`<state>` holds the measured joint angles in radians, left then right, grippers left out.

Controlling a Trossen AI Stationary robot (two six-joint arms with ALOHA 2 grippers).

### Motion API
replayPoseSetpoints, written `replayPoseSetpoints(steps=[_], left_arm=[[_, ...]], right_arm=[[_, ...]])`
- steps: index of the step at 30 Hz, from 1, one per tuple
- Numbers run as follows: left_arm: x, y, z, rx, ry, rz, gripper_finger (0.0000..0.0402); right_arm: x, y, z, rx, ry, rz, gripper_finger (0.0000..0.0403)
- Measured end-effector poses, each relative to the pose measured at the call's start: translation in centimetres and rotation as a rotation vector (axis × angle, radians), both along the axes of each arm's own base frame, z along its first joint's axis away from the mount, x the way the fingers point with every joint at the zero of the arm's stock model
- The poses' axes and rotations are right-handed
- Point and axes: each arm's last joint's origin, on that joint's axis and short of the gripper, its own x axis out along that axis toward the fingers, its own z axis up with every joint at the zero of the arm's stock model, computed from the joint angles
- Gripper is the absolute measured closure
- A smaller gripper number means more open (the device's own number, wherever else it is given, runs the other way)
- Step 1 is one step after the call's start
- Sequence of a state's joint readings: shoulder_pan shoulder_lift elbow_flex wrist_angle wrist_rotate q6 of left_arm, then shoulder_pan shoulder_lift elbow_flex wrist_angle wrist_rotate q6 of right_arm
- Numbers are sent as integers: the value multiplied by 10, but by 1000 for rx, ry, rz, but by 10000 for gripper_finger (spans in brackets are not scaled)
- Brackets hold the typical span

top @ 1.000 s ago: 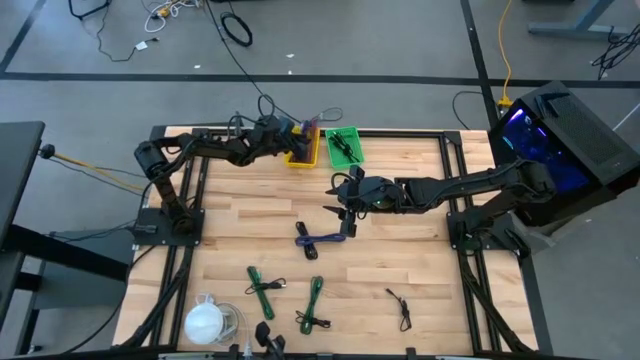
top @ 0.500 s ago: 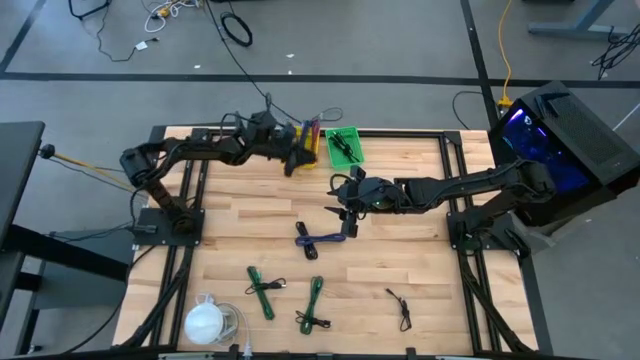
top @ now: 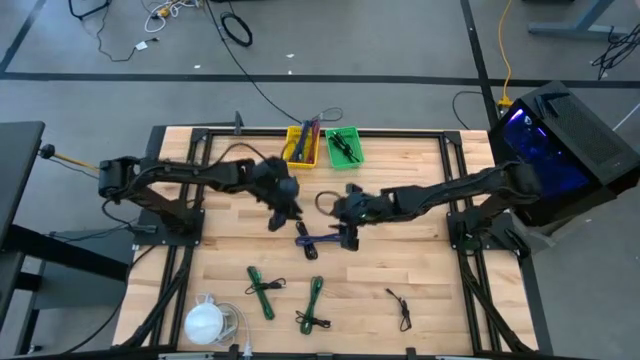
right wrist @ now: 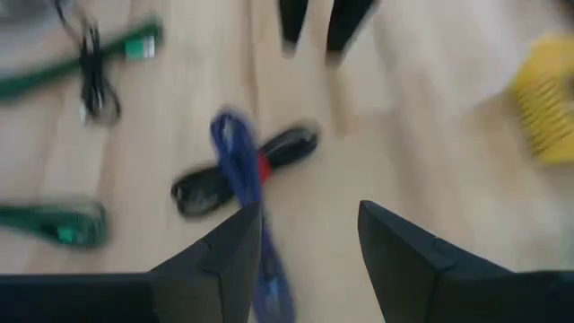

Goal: Pick & Place USB Port
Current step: Put the purple charger cable into the yellow bin

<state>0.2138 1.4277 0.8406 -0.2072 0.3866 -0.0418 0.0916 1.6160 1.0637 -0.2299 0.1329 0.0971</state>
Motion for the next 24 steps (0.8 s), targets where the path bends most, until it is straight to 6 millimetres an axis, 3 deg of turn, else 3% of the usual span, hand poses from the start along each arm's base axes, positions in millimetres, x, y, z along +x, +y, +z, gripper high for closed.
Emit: replayPoseSetpoints(steps=[5,9,24], left_arm=[[-10,-14,-11,87,188,48,287],[-13,-23,-16,84,225,38,287],[-9,-28,-20,163,153,73,287]], right_arm=[[16,9,-46,5,111,43,213],[22,11,-67,1,147,46,213],[32,12,-94,16,154,54,213]])
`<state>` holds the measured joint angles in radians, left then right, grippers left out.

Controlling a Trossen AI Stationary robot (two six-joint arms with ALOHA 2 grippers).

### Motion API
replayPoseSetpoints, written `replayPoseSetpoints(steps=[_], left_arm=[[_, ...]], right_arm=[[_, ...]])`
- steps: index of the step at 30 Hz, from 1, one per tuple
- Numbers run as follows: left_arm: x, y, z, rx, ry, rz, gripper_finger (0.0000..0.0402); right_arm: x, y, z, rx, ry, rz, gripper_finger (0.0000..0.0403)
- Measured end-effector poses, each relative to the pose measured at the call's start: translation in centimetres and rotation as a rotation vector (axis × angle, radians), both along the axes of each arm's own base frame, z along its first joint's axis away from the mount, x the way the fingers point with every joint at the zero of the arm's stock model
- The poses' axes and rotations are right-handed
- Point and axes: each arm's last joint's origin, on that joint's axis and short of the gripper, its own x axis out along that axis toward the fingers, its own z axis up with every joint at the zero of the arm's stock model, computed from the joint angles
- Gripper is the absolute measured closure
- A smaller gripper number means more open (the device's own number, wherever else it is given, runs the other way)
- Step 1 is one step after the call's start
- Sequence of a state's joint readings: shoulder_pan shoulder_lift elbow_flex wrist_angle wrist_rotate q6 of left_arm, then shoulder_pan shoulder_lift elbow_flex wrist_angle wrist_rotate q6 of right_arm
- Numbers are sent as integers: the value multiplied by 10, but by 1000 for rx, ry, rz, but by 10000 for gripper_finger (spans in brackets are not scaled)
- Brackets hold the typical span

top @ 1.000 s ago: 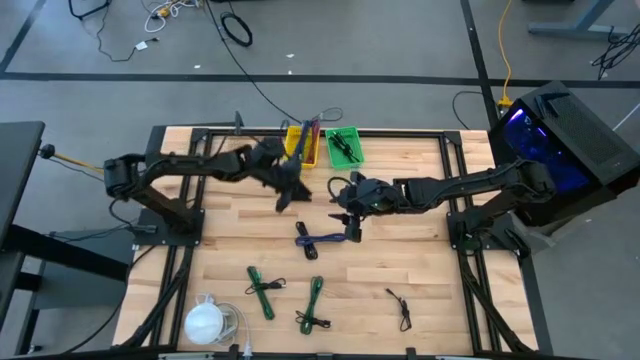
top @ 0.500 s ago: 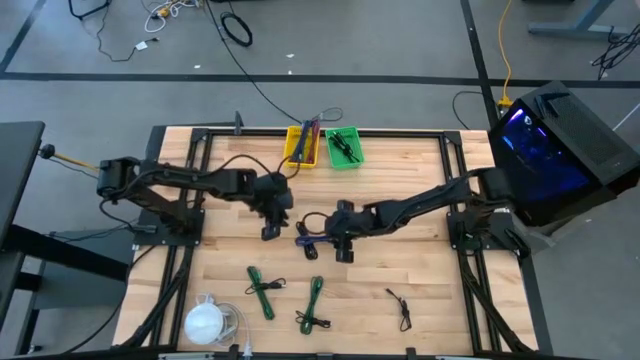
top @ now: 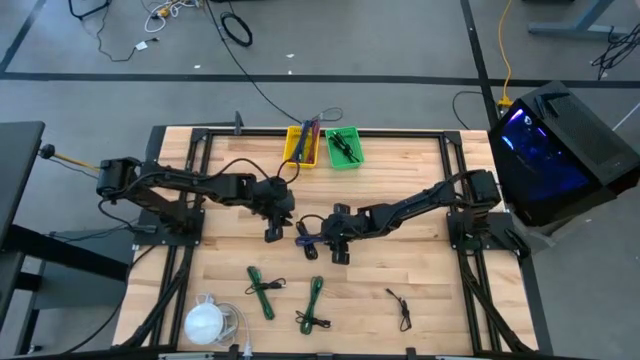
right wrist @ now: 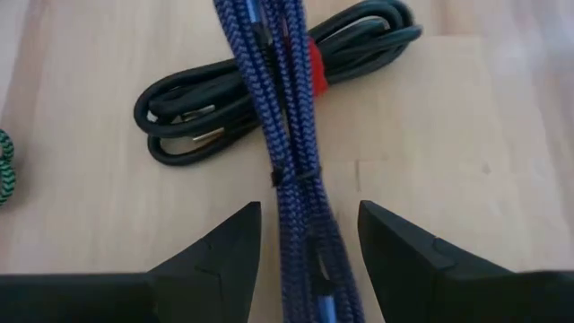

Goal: Pick & Place USB Port
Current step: Put the purple charger cable into the yellow bin

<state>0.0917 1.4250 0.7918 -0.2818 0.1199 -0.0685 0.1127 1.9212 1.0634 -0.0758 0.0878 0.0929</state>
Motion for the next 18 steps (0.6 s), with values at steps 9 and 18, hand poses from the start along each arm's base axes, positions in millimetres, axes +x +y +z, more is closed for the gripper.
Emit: replayPoseSetpoints(steps=[9,18], left_arm=[[4,1,3,30,-56,18,287],[8,3,7,49,-106,31,287]], right_arm=[[2,-1,-5,16,2,4,352],[-3,-14,3,16,28,-72,394]])
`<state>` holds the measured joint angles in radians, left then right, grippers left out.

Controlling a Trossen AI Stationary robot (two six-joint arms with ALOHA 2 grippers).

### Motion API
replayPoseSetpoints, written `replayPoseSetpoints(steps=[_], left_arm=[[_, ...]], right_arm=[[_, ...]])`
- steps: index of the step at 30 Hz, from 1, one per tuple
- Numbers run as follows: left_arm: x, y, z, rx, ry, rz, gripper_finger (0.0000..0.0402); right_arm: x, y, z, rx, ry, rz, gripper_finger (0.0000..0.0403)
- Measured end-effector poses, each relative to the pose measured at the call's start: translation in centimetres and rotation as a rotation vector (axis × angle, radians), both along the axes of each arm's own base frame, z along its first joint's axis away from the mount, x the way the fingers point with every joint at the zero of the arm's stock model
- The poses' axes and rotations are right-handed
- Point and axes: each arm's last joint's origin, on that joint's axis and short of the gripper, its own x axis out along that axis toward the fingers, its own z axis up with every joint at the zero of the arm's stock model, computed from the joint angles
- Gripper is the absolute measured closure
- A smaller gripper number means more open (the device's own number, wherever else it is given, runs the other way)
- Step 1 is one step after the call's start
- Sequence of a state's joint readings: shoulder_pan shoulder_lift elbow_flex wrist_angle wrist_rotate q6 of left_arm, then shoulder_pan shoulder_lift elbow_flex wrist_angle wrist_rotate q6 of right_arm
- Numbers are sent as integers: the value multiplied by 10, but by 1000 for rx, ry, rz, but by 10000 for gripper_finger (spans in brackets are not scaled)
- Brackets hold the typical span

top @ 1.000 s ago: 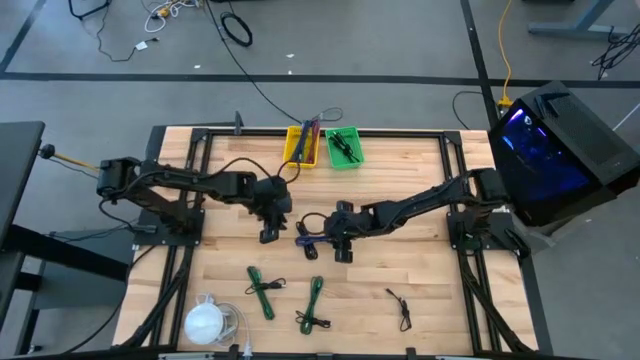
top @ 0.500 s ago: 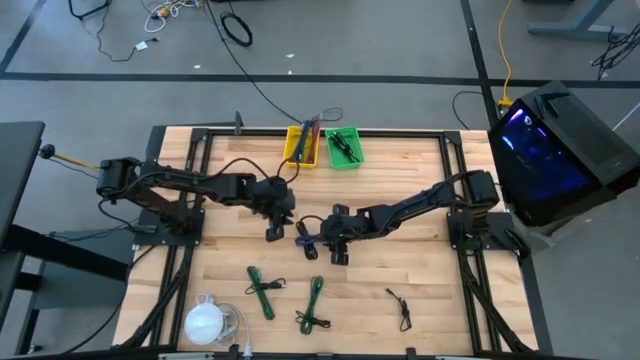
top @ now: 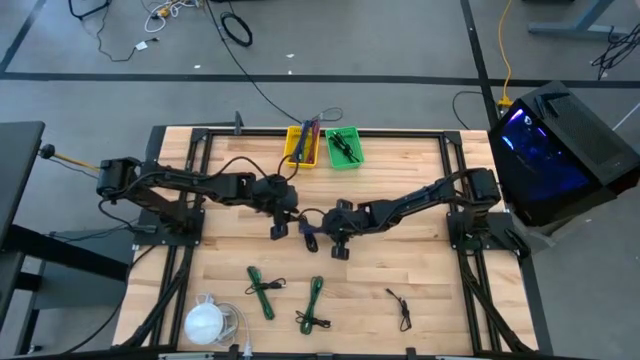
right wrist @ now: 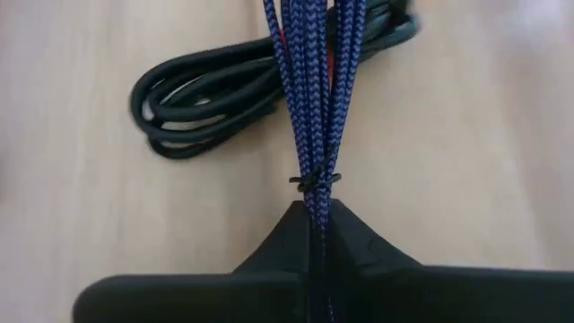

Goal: Pick & Place USB Port
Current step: Put the purple charger cable into the yellow bin

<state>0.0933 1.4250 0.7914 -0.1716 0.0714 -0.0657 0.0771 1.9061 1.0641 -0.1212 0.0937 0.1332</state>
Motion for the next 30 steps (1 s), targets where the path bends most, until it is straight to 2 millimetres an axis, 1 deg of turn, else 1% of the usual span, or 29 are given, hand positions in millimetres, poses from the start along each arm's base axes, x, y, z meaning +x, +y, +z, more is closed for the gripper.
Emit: replayPoseSetpoints(steps=[3,8,10,12,14,16,18,20,23,27,30], left_arm=[[0,1,3,26,-19,20,287],[0,3,12,62,-84,40,287],[1,5,21,83,-149,53,287],[-3,8,28,113,-178,87,287],[-2,11,39,148,-261,127,287],[-6,15,51,187,-320,155,287],[-6,18,63,208,-415,186,287],[-6,21,72,225,-499,198,287],[-4,23,86,268,-630,197,287],[-4,28,99,281,-762,213,287],[-4,31,105,273,-828,183,287]], right_arm=[[-6,-6,15,-39,3,-25,394],[-19,-16,53,-85,-48,-44,394],[-27,-23,69,-111,-56,-66,394],[-35,-31,85,-138,-80,-101,394],[-47,-41,99,-184,-77,-154,394],[-54,-48,113,-215,-116,-203,394],[-62,-56,128,-218,-169,-238,394],[-62,-59,143,-197,-278,-237,394],[-59,-60,156,-176,-401,-172,394],[-54,-60,171,-149,-554,-101,394],[-51,-62,178,-161,-637,-79,394]])
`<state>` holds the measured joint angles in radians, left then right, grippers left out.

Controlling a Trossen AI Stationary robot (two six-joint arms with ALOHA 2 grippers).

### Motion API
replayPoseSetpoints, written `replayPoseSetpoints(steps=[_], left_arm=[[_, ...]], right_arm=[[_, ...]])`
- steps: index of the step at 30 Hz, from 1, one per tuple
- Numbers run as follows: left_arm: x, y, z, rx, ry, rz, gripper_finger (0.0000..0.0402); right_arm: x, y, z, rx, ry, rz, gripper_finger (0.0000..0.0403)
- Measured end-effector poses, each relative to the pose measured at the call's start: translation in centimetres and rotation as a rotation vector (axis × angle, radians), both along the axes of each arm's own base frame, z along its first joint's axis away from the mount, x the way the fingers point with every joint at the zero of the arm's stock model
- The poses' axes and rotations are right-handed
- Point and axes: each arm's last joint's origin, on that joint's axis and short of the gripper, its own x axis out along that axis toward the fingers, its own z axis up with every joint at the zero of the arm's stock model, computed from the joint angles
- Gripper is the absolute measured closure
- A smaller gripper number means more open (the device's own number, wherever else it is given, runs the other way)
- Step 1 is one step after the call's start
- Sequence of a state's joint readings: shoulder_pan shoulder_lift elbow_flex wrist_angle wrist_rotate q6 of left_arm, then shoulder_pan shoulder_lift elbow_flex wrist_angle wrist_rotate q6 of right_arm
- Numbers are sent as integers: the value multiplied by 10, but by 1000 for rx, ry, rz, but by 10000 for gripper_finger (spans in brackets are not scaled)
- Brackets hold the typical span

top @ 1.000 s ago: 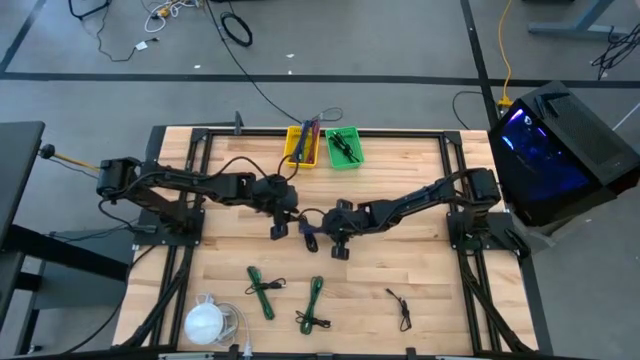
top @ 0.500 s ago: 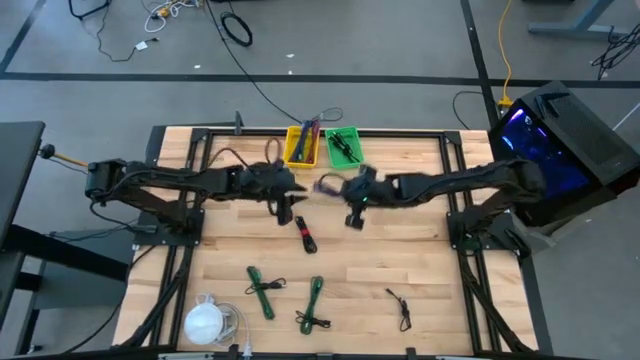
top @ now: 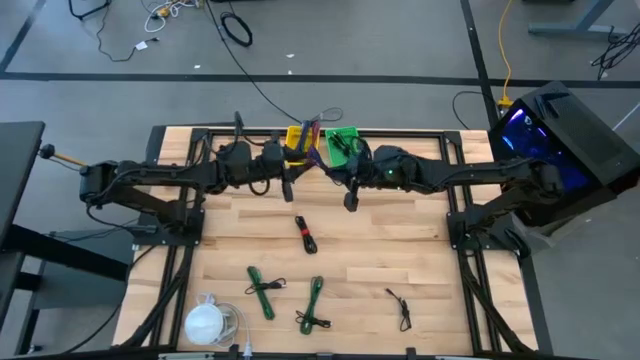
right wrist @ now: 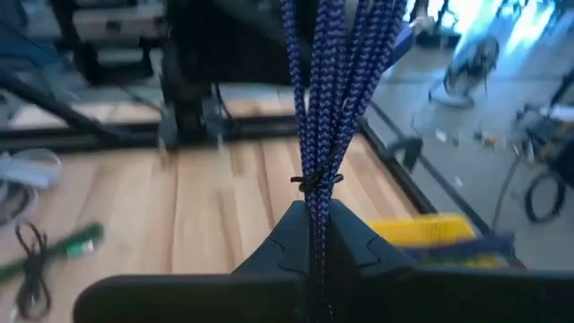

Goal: Pick & Place USB Port
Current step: Put the purple charger cable into the yellow bin

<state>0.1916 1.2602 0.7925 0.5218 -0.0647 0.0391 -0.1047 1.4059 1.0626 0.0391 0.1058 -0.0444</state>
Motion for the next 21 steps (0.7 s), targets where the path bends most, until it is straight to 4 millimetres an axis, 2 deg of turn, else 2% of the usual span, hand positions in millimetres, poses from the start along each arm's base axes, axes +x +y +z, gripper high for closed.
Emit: replayPoseSetpoints(steps=[4,11,21], left_arm=[[-1,2,6,0,-64,-73,287],[-1,0,6,6,-67,-198,287],[-1,3,10,34,-103,-97,287]], right_arm=[[1,-5,7,-17,-67,12,394],[1,-18,12,-19,-127,26,394],[1,-17,15,-15,-160,46,394]])
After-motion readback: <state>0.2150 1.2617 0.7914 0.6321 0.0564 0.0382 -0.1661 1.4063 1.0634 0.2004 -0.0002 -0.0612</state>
